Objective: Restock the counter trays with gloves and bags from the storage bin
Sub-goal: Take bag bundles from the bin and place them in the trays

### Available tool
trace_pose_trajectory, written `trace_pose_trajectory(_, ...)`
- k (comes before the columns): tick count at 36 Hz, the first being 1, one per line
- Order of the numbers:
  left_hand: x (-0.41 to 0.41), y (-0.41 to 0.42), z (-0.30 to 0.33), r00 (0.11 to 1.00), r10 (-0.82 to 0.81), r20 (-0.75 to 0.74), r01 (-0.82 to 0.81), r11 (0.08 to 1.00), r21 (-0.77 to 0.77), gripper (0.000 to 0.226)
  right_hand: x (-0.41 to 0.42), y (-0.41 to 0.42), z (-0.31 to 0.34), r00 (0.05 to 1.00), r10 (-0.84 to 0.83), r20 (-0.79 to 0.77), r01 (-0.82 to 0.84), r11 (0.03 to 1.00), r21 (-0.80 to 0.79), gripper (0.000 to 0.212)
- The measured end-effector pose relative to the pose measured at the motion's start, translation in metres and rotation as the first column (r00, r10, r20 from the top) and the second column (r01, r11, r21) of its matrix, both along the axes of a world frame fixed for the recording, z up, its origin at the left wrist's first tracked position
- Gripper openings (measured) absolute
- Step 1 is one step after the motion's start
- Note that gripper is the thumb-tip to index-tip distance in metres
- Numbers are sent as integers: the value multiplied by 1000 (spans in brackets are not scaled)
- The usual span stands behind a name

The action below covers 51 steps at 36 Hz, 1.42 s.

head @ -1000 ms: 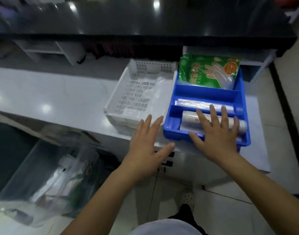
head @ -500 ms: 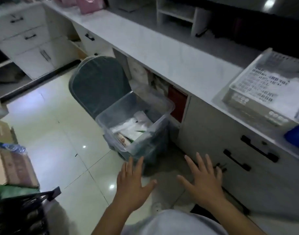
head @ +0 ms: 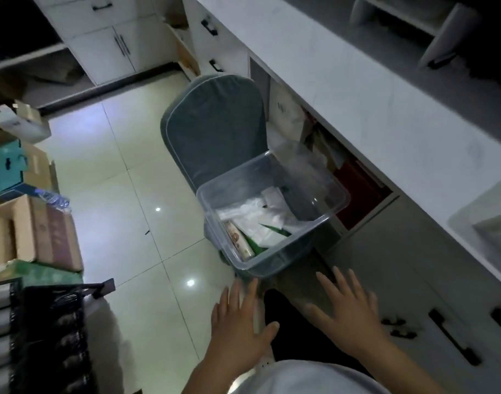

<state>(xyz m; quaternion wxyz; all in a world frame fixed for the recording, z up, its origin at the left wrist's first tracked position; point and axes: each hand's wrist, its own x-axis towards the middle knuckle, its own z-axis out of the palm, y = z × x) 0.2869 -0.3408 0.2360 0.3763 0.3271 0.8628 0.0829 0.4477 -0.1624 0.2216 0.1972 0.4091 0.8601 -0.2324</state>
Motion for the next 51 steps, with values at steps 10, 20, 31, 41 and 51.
trace_pose_trajectory(10,-117,77,-6,999,14,-35,-18,992,-121,86,-111,138,-59,996,90,20,-90,996,-25,75)
trace_pose_trajectory(20,-202,195,-112,988,-147,-51,119,923,-365,78,-180,161,-138,914,406,9,-402,909,-112,74)
trace_pose_trajectory(31,-254,248,-235,962,-272,-2,252,894,-372,78,-183,189,-205,972,233,-35,-223,958,180,68)
trace_pose_trajectory(41,-289,275,-308,961,-255,-110,174,863,-475,89,-183,187,-208,970,236,-59,-211,936,283,60)
trace_pose_trajectory(51,-284,277,-320,994,-105,-43,86,944,-319,39,-185,187,-200,973,226,-38,-208,940,270,58)
